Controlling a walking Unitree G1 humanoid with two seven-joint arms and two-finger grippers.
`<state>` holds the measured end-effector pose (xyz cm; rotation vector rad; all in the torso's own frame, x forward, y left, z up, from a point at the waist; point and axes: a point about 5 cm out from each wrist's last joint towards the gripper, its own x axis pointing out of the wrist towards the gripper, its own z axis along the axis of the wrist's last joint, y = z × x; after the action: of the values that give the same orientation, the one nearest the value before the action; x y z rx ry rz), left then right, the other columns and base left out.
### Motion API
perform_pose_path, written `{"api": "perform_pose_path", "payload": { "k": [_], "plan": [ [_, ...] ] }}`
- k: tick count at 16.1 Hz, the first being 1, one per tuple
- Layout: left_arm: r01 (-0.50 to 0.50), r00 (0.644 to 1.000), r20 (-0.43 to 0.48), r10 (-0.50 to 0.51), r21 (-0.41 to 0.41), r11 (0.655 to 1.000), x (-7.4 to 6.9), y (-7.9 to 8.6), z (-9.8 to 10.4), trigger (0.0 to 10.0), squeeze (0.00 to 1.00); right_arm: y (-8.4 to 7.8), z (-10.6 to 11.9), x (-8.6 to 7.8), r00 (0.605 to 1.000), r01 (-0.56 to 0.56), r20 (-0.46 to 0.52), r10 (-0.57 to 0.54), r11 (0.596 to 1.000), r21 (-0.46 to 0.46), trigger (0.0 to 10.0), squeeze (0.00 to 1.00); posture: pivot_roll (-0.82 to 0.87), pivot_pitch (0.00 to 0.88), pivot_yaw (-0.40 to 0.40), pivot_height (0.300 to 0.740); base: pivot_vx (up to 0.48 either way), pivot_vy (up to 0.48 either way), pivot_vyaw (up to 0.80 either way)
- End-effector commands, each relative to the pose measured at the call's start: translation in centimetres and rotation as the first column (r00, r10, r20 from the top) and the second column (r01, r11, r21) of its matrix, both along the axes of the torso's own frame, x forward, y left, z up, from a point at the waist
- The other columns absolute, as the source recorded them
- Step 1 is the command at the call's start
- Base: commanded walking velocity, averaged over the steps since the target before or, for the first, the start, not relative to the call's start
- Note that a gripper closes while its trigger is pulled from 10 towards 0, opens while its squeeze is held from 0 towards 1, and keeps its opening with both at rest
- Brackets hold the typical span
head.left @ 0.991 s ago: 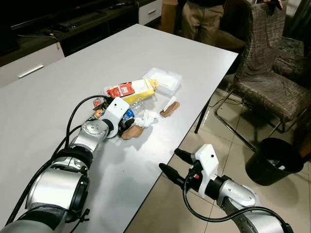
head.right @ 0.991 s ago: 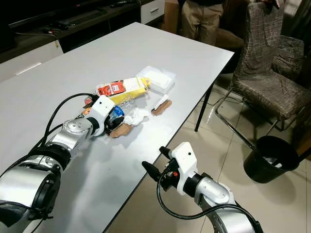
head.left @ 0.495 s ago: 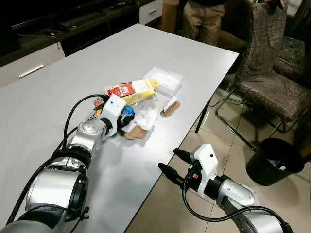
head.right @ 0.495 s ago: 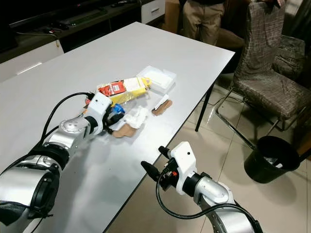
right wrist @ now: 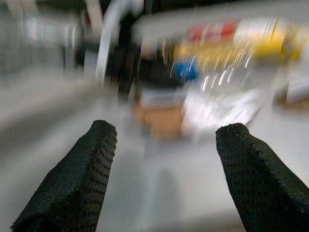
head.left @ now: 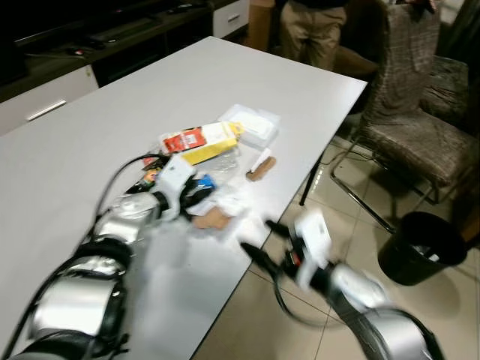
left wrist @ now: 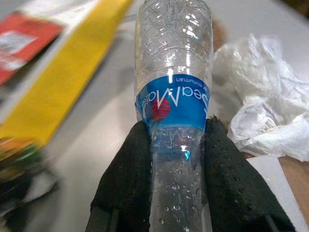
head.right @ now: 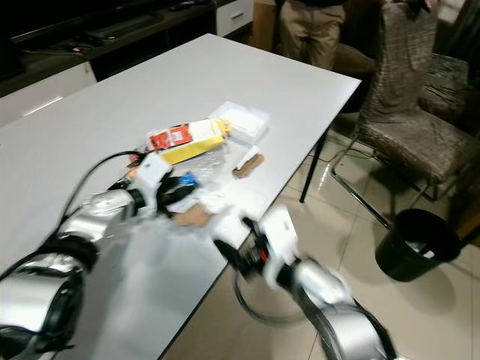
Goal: Picking trash to rubbish bin
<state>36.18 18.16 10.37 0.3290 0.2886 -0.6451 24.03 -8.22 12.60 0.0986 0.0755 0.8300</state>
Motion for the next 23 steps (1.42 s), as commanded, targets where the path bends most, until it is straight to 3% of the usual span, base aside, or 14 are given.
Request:
{"api": "perform_pose_path", "payload": {
  "k": [1,3,6,7,8,9,11,14,19,23],
  "plan": [
    [-0.025,1.000,0.014,0.024,0.028,0.999,-0.1,0.4,-0.1,0.0,0.00,0.4,1.7,0.5,0.998,0.005,0.061,-0.009,0.998,0.057,10.0,0.00,-0.15,0.000,-0.013,0.740,0.000,0.000,0.00],
    [-0.050,0.998,0.030,0.049,0.033,0.998,-0.1,0.7,-0.2,0.0,0.00,1.0,2.8,1.2,0.996,-0.023,0.085,0.014,0.995,0.095,10.0,0.00,-0.13,0.000,-0.030,0.740,0.000,0.000,0.00],
    [-0.081,0.995,0.056,0.082,-0.011,0.997,-0.2,0.4,-0.3,0.0,0.00,0.1,0.5,1.4,0.997,0.043,0.061,-0.041,0.998,-0.036,10.0,0.00,-0.11,0.000,-0.035,0.740,0.000,0.000,0.00],
    [-0.052,0.997,0.057,0.055,-0.063,0.997,-0.4,-0.3,-0.2,10.0,0.00,-0.8,-0.1,1.9,0.991,0.126,0.048,-0.123,0.990,-0.065,10.0,0.00,-0.11,0.000,-0.036,0.740,0.000,0.000,0.00],
    [-0.037,0.998,0.056,0.041,-0.072,0.997,-0.4,-0.5,-0.2,10.0,0.29,-1.3,-0.5,2.1,0.987,0.157,0.040,-0.154,0.984,-0.086,10.0,0.00,-0.11,0.000,-0.036,0.740,0.000,0.000,0.00],
    [-0.032,0.998,0.055,0.036,-0.071,0.997,-0.5,-0.6,-0.2,10.0,1.00,-1.4,-0.6,2.1,0.986,0.164,0.038,-0.161,0.982,-0.092,10.0,0.00,-0.11,0.000,-0.036,0.740,0.000,0.000,0.00],
    [0.004,1.000,0.030,-0.004,-0.027,1.000,-0.8,-0.7,-0.7,10.0,1.00,-1.8,-1.4,1.6,0.987,0.161,0.016,-0.160,0.982,-0.104,10.0,0.00,-0.11,0.000,-0.030,0.740,0.000,0.000,0.00],
    [-0.012,0.999,0.037,0.012,-0.002,1.000,-0.6,-0.7,-0.6,10.0,1.00,-2.6,-3.2,0.5,0.992,0.115,-0.024,-0.122,0.974,-0.197,10.0,0.00,-0.12,0.000,-0.022,0.740,0.000,0.000,0.00],
    [-0.011,0.998,0.058,0.011,0.000,1.000,0.0,-1.2,0.2,10.0,1.00,-3.2,-3.2,0.0,0.992,0.117,-0.031,-0.125,0.977,-0.180,10.0,0.00,-0.13,0.000,-0.018,0.740,0.000,0.000,0.00],
    [0.061,0.996,0.066,-0.057,-0.062,0.996,0.1,-1.8,1.1,10.0,1.00,-3.1,-3.1,-0.5,0.992,0.114,-0.036,-0.122,0.979,-0.169,10.0,0.00,-0.14,0.000,-0.016,0.740,0.000,0.000,0.00]
  ]
}}
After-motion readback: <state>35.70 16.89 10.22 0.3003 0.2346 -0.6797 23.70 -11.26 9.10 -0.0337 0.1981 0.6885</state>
